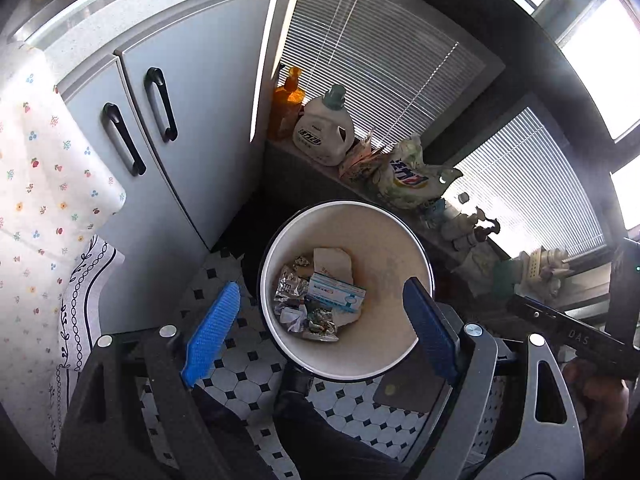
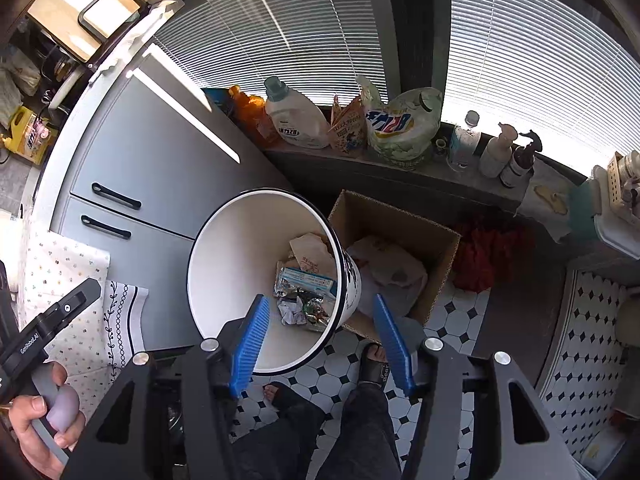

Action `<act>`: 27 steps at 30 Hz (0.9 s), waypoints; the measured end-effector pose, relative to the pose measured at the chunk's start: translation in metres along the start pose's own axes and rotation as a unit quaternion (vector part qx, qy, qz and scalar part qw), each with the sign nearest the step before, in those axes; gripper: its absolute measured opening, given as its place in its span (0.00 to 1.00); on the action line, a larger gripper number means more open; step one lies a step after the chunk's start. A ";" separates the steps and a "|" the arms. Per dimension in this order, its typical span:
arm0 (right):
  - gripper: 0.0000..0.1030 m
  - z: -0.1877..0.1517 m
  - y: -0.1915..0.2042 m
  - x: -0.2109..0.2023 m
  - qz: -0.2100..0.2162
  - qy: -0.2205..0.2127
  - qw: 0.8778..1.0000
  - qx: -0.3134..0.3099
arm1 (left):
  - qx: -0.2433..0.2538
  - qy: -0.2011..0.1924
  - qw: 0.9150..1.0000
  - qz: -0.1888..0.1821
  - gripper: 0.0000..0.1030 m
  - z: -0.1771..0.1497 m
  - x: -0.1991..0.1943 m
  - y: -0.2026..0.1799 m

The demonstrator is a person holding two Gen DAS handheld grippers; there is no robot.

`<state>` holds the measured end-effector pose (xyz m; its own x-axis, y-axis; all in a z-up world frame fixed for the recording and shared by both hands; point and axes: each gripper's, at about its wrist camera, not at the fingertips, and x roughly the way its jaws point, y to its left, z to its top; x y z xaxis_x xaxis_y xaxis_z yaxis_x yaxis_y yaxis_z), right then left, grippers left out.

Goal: Collect trash
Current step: 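Open the right tool over the bin while the left tool releases the box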

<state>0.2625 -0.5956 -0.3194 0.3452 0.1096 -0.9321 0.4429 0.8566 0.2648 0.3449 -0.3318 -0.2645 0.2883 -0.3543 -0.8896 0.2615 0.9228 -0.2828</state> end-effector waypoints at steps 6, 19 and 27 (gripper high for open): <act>0.63 0.015 0.023 -0.003 0.022 0.001 0.999 -0.035 | -0.036 -0.031 0.999 0.016 0.81 -0.001 -0.028 0.017; 0.88 0.027 0.089 -0.062 0.062 -0.049 0.992 -0.097 | -0.076 -0.150 0.984 0.058 0.92 -0.011 -0.139 0.040; 0.92 0.007 0.140 -0.110 0.075 -0.101 0.985 -0.114 | -0.076 -0.212 0.971 0.083 0.94 -0.029 -0.219 0.069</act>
<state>0.2920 -0.4917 -0.1778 0.5598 0.1610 -0.8128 0.1843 0.9322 0.3116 0.2736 -0.1861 -0.0997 0.6770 -0.2000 -0.7083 0.0495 0.9726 -0.2273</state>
